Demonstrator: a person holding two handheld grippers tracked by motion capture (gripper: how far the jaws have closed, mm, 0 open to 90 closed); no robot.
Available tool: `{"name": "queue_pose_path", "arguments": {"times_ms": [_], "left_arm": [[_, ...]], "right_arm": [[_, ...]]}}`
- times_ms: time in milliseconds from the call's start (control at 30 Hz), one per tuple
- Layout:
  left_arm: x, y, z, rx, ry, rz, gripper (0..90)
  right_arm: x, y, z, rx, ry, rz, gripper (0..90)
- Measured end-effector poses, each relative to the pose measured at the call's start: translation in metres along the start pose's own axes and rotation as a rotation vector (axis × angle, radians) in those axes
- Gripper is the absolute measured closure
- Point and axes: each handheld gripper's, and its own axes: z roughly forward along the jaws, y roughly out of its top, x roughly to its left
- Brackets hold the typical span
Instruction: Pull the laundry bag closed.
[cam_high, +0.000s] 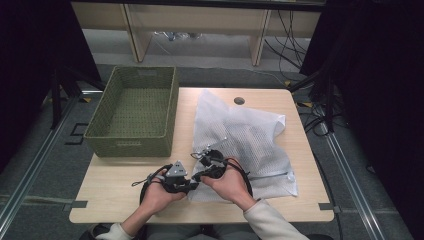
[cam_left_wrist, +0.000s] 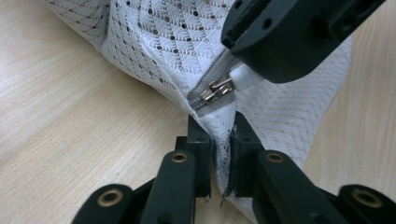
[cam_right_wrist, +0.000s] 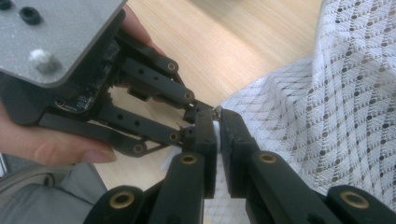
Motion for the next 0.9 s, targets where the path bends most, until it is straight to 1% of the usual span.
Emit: {"name": "queue_pose_path", "arguments": {"times_ms": [33,67,100,133,200,233,300,367,400,433,467,500,533,567,600,633,667,700,733,833,867,900], "left_arm": [[-0.0004,0.0004,-0.0001,0.0,-0.002,-0.009,81.5],[-0.0016,0.0005,0.0004,-0.002,-0.001,-0.043,80.6],[-0.0018,0.0007,0.0007,-0.008,0.001,-0.053,78.5],[0.0007,0.0011,0.0003,-0.008,-0.001,-0.021,76.7],[0.0009,0.0014,0.0005,-0.006,-0.003,-0.023,76.0],[0.001,0.0016,0.0008,-0.005,-0.004,-0.024,75.8],[0.0005,0.0019,0.0016,-0.009,-0.006,-0.028,75.8],[0.0005,0.0026,0.0016,-0.008,-0.006,-0.027,78.3],[-0.0014,0.0024,0.002,-0.007,-0.003,-0.051,80.5],[-0.0018,0.0027,0.002,-0.005,0.006,-0.043,82.7],[-0.0013,0.0035,0.0019,-0.003,0.001,-0.024,84.8],[-0.0019,0.0037,0.002,-0.004,0.005,-0.025,86.5],[-0.0026,0.004,0.0019,-0.002,0.012,-0.026,87.1],[-0.0029,0.0043,0.002,0.0,0.014,-0.026,87.3],[-0.0035,0.0046,0.0025,-0.006,0.013,-0.032,87.4],[-0.0034,0.0049,0.0025,-0.004,0.011,-0.034,87.3],[-0.0032,0.0049,0.0027,-0.005,0.007,-0.048,87.1],[-0.0036,0.0041,0.0041,-0.017,0.0,-0.083,86.3],[-0.0033,0.0043,0.0032,-0.006,0.008,-0.075,86.2],[-0.0036,0.0048,0.0022,0.001,0.01,-0.073,87.3],[-0.0047,0.0043,0.003,-0.021,0.024,-0.081,87.7],[-0.0047,0.005,0.0014,-0.013,0.018,-0.074,88.0]], "right_arm": [[-0.0003,-0.0002,-0.0006,-0.002,0.0,-0.007,87.0],[-0.0004,-0.0004,-0.0009,-0.006,-0.003,-0.006,87.0],[-0.001,-0.0006,-0.0012,-0.013,-0.006,-0.012,87.0],[-0.001,-0.0007,-0.0015,-0.013,-0.004,-0.013,87.0],[-0.0018,-0.0009,-0.002,-0.009,-0.004,-0.024,87.0],[-0.0006,-0.0009,-0.0019,-0.009,-0.007,-0.01,87.0],[0.0,-0.0009,-0.0015,-0.008,-0.011,-0.009,87.0],[-0.0003,-0.0013,-0.0016,-0.002,-0.011,-0.011,87.0],[-0.0006,-0.0014,-0.0021,-0.009,-0.002,-0.02,87.0],[-0.0002,-0.0014,-0.0027,-0.008,-0.003,-0.008,87.0],[-0.0002,-0.0015,-0.0028,-0.005,-0.005,-0.006,87.0],[-0.0013,-0.0017,-0.0026,-0.01,-0.009,-0.009,86.9],[-0.0023,-0.0017,-0.0021,-0.012,-0.001,-0.017,87.0],[-0.0028,-0.0018,-0.0016,-0.009,0.006,-0.014,87.0],[-0.0016,-0.0022,-0.0019,-0.012,0.009,-0.001,87.0],[-0.0006,-0.0025,-0.0028,-0.019,-0.002,-0.001,87.0],[-0.0019,-0.0023,-0.0029,-0.022,-0.008,-0.021,87.0],[-0.0024,-0.0022,-0.0031,-0.019,-0.011,-0.02,87.0],[-0.002,-0.0026,-0.0039,-0.019,0.0,-0.009,87.0],[-0.002,-0.0034,-0.0046,-0.02,-0.004,-0.005,87.0],[-0.0023,-0.0037,-0.0046,-0.021,0.0,-0.006,87.0],[-0.0024,-0.0042,-0.0047,-0.021,-0.003,0.0,87.0]]}}
